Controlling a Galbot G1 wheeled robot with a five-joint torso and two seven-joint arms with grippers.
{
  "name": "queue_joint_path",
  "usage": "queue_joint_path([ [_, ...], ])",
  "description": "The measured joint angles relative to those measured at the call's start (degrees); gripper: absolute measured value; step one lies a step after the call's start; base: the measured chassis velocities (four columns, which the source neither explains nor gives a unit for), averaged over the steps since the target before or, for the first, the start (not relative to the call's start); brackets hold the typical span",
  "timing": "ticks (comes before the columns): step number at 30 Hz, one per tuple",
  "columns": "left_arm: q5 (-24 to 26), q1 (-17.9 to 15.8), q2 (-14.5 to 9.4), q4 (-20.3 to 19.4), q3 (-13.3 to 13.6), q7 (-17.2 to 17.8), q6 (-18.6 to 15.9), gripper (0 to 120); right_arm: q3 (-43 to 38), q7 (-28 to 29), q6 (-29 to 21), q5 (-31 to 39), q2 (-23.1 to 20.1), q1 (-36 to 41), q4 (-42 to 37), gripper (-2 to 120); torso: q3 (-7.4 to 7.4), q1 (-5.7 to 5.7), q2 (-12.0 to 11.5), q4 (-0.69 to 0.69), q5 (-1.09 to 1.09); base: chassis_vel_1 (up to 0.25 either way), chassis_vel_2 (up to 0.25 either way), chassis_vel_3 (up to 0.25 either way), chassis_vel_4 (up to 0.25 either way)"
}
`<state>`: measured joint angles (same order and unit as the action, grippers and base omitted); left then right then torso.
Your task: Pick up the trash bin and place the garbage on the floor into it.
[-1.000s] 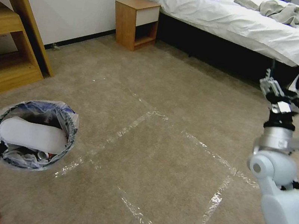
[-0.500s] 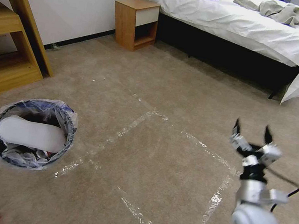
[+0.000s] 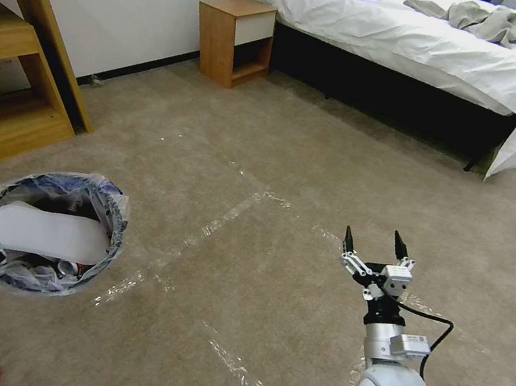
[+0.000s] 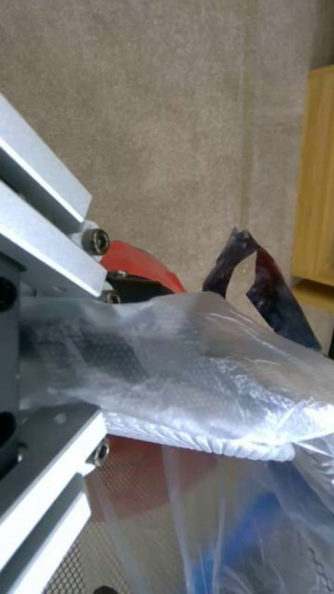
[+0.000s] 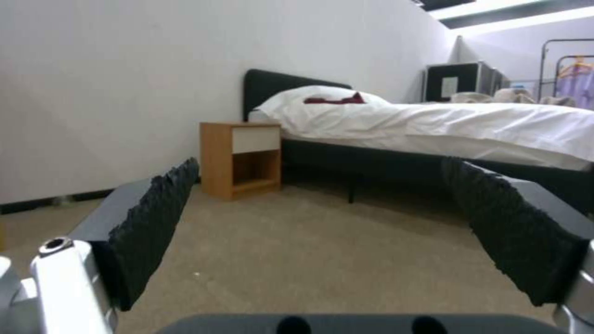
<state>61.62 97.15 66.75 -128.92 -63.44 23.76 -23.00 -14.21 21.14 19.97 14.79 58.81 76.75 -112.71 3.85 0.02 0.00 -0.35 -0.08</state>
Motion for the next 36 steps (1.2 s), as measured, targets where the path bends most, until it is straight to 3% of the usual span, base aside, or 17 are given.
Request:
queue_joint_path([
  [15, -0.02, 0.87, 0.18, -0.72, -0.28, 0.0, 0.09, 1, 2.69, -0.35, -0.99, -2.39, 0.19, 0.17, 0.04, 100, -0.01, 0.0, 0.0, 0.0, 0.0, -0.006, 0.005, 0.003, -0.002],
  [36, -1.26, 1.42, 1.1, -0.99, -0.09, -0.22, 0.73, 1, 4.31, -0.73, -0.7, -2.62, -0.16, -0.95, 0.61, 100, 0.0, 0.01, -0.01, -0.01, 0.0, -0.129, 0.13, 0.136, -0.136],
])
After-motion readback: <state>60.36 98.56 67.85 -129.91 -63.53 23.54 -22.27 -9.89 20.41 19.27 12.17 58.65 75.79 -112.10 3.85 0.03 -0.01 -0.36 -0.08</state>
